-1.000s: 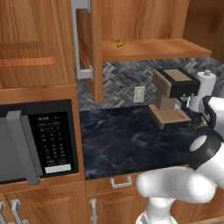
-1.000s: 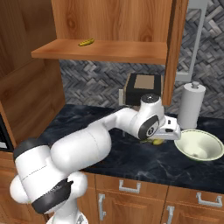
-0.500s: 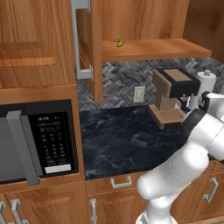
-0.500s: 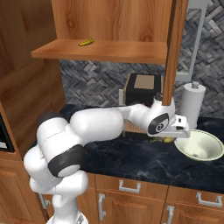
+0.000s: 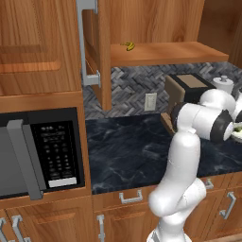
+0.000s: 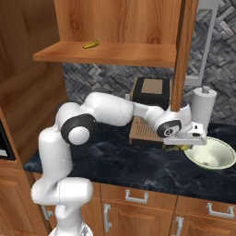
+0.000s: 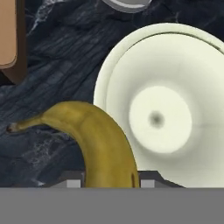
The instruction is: Pick the bananas from the cabinet and place them in one bowl. Pick the garlic from the sink and place it in the other bowl.
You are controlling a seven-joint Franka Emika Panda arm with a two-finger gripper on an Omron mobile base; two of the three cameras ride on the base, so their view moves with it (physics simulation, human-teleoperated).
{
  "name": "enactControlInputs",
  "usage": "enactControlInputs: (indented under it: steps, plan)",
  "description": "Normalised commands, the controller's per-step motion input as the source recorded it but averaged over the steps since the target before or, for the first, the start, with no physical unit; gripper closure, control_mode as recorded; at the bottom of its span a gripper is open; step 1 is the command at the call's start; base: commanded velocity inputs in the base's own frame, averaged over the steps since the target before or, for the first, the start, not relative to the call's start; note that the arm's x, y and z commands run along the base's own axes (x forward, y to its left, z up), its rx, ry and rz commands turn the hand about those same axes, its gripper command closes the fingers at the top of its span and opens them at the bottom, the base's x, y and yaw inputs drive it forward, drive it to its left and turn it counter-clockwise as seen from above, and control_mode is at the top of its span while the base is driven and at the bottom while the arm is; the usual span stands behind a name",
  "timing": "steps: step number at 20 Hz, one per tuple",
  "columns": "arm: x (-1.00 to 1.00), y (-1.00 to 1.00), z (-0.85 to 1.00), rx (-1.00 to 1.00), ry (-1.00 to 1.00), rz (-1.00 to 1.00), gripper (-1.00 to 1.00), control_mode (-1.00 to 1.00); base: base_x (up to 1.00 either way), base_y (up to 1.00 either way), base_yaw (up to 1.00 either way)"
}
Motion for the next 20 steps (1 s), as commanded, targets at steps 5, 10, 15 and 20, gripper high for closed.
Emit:
enactControlInputs:
  steps: [5,10,15,20]
  plan:
    - [0.39,-0.46,-0.04,0.06,0.05,0.0,1.0,-1.0,0.0,0.0,0.0]
    - [0.22,-0.39,0.01,0.06,0.01,0.0,1.0,-1.0,0.0,0.0,0.0]
    - [0.14,-0.38,0.0,0.01,0.0,0.0,1.0,-1.0,0.0,0.0,0.0]
    - [0.08,-0.37,-0.03,0.0,0.0,0.0,1.0,-1.0,0.0,0.0,0.0]
